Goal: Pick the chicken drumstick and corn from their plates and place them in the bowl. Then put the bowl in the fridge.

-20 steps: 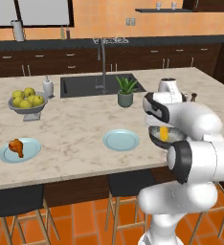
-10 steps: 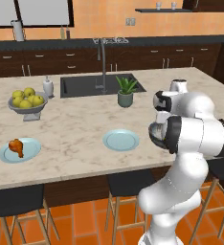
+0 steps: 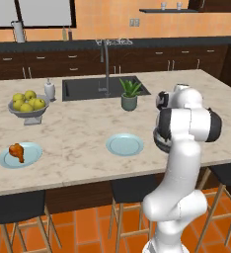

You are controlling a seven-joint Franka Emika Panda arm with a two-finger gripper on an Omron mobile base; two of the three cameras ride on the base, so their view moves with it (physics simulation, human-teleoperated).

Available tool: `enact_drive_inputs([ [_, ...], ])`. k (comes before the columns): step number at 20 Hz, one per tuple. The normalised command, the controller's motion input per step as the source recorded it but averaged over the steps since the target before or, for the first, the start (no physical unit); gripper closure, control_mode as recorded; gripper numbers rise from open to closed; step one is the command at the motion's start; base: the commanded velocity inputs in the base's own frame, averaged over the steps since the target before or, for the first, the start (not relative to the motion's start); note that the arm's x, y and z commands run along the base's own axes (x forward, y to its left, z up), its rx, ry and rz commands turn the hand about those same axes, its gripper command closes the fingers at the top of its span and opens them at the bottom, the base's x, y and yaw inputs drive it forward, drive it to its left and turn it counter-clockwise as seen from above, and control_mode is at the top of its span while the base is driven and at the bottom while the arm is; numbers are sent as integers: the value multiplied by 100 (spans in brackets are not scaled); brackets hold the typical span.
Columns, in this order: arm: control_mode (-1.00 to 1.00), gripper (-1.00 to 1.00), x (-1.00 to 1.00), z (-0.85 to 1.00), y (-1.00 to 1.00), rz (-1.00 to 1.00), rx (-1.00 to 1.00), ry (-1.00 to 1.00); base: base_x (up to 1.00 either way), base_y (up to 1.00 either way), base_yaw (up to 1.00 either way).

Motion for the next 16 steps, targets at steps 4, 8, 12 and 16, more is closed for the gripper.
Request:
enact_drive_inputs([
  [4,-100,100,32,-49,2,0,0,2,0,0,0],
  [8,-100,100,19,-42,0,0,0,0,0,0,0],
  [12,-100,-100,-7,-11,0,0,0,0,0,0,0],
  [16,-100,-100,-26,0,0,0,0,-3,0,0,0],
])
